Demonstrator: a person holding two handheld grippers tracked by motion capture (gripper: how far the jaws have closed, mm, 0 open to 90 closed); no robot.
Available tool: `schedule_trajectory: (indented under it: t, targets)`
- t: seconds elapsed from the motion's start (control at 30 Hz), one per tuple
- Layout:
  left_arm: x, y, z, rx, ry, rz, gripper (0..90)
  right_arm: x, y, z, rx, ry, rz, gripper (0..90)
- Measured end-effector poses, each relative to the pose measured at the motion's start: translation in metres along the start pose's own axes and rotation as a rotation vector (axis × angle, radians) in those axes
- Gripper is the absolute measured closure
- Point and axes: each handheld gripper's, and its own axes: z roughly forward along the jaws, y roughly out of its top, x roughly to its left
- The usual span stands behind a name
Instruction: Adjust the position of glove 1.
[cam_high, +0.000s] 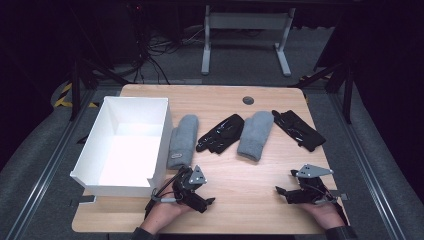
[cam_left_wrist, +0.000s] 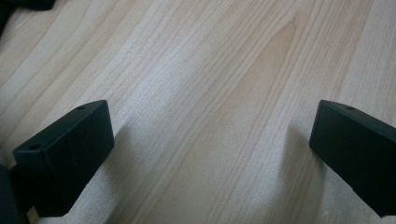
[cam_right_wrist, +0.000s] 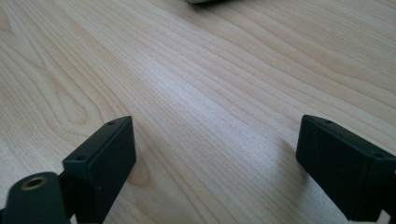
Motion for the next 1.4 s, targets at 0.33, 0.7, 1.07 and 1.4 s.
schedule_trajectory:
  t: [0.33,0.7,1.07,1.4]
  targets:
    - [0.003,-0.003,-0.003,-0.002,-0.009,0.013,0.3,0.000,0.010,-0.003,0.026,0.032,-0.030,27.3]
    - [0.004,-0.004,-0.004,-0.007,-0.013,0.015,1.8,-0.007,0.043,0.001,-0.041,0.095,-0.018,76.0]
    - [0.004,-0.004,-0.003,-0.002,-0.014,0.011,0.2,-0.013,0.071,0.015,-0.049,0.142,-0.015,90.0]
    - [0.005,-0.003,-0.002,-0.004,-0.010,0.009,0.2,-0.024,0.100,0.036,-0.077,0.158,-0.023,90.0]
